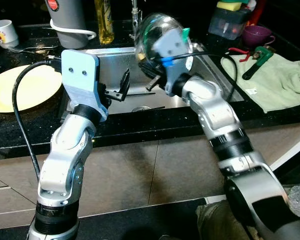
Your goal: Kitchen organization
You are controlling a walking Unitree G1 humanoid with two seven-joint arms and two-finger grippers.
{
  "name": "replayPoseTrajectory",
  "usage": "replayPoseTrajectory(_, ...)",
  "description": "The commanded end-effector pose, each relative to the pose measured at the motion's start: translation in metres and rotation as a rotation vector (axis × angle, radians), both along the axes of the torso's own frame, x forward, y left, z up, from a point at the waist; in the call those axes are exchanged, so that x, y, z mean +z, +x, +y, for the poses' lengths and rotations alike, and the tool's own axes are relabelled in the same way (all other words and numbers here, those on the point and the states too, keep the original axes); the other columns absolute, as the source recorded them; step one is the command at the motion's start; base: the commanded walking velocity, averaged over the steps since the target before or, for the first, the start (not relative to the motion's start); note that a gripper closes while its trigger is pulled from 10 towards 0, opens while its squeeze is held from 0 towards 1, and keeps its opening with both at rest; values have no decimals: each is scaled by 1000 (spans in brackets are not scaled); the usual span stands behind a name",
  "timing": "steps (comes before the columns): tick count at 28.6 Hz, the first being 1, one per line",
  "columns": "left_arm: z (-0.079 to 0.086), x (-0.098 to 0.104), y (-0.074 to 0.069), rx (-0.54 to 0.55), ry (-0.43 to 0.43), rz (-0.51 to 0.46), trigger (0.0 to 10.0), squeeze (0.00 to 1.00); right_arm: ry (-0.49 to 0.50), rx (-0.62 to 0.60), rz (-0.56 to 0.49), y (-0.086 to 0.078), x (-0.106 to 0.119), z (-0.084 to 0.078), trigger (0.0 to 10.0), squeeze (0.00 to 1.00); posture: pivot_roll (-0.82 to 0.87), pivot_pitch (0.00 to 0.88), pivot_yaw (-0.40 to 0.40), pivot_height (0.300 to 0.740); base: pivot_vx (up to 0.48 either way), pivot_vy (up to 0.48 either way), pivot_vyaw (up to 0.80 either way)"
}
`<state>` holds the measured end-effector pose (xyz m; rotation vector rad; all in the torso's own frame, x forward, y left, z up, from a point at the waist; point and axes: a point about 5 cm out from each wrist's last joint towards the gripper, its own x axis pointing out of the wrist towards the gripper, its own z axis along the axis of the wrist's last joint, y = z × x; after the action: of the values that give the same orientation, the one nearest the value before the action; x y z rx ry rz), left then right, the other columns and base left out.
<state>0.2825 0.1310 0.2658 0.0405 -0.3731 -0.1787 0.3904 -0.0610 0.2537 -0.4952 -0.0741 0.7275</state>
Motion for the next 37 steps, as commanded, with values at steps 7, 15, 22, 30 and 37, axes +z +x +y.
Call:
replayPoseTrajectory(7,9,-15,-18,77,23,55,10000,0,-172,-32,69,14,0,17,10000,0,81,108,-123,740,0,0,0)
replayPoseTrajectory(15,9,-27,-53,112,-4,75,10000,0,-170,-38,98,17,8,36,10000,0,118,163,-163,740,0,0,0)
replayPoseTrajectory(22,-5,-30,-73,85,11,82,10000,0,-218,-55,146,14,-1,50,10000,0,132,199,-193,740,0,0,0)
replayPoseTrajectory(30,-14,-14,-80,46,-9,21,10000,0,-187,-143,170,13,-10,56,10000,0,145,208,-206,740,0,0,0)
replayPoseTrajectory(37,-16,-13,-82,50,-11,18,10000,0,-135,-205,179,15,-12,53,10000,0,152,212,-212,740,0,0,0)
